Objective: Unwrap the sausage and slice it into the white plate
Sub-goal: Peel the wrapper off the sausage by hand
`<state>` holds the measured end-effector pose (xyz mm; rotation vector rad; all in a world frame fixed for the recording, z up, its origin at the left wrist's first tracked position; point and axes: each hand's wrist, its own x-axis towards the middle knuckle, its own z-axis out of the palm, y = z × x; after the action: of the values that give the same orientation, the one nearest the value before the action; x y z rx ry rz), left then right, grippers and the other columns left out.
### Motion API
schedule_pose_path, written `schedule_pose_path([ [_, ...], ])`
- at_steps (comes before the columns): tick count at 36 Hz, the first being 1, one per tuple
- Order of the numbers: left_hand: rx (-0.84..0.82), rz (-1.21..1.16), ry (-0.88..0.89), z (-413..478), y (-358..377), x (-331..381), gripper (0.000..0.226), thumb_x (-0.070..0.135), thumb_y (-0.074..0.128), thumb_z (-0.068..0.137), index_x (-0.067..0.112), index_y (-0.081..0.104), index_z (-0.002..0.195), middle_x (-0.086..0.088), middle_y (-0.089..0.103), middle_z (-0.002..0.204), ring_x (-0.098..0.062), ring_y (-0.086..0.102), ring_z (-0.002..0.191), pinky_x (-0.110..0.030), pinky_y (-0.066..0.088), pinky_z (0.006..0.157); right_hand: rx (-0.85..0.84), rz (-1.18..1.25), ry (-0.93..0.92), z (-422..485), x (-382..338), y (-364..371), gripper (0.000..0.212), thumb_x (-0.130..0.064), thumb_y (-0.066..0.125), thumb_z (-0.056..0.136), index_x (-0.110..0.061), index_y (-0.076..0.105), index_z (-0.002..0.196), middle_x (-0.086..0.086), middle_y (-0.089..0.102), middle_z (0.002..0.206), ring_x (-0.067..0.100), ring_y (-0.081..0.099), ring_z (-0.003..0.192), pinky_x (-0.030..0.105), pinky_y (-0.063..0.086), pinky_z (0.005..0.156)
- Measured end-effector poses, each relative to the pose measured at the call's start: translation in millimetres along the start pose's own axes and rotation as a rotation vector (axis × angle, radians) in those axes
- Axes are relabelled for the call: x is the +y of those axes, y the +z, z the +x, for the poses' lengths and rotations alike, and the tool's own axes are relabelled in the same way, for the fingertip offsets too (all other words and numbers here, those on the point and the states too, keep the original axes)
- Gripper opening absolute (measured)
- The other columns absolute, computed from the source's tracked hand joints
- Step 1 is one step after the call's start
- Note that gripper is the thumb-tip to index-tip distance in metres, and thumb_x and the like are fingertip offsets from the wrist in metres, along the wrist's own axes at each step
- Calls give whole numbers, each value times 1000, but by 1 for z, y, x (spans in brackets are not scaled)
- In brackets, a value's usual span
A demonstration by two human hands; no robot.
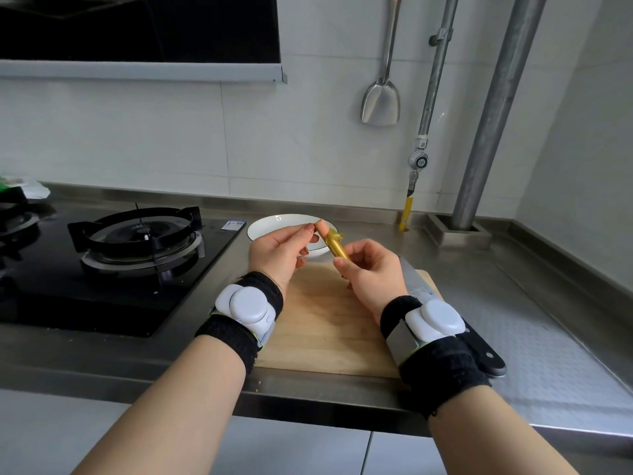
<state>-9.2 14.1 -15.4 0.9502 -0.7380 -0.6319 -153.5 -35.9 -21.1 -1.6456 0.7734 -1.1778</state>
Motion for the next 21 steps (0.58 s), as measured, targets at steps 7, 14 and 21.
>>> schedule_pose_path([
  [7,6,72,11,0,-1,-1,19,28,74,74,13,79,83,-9,70,79,-20,47,66,-29,38,56,16,-48,-12,0,1,-1,10,-8,77,82,-9,68,86,-5,62,68,3,55,57,25,51,60],
  [14,60,103,-2,0,0,1,18,27,71,66,13,79,75,-7,70,73,-18,48,61,-27,39,53,20,-73,-20,0,0,0,16,-6,81,76,-6,67,84,-5,61,66,3,53,54,19,47,54],
  [21,71,109,-2,-2,1,3,13,20,68,67,13,78,72,-7,70,70,-16,49,58,-25,41,52,19,-76,-13,0,0,-1,17,-6,82,75,-6,68,84,-3,63,68,7,55,57,24,48,56],
])
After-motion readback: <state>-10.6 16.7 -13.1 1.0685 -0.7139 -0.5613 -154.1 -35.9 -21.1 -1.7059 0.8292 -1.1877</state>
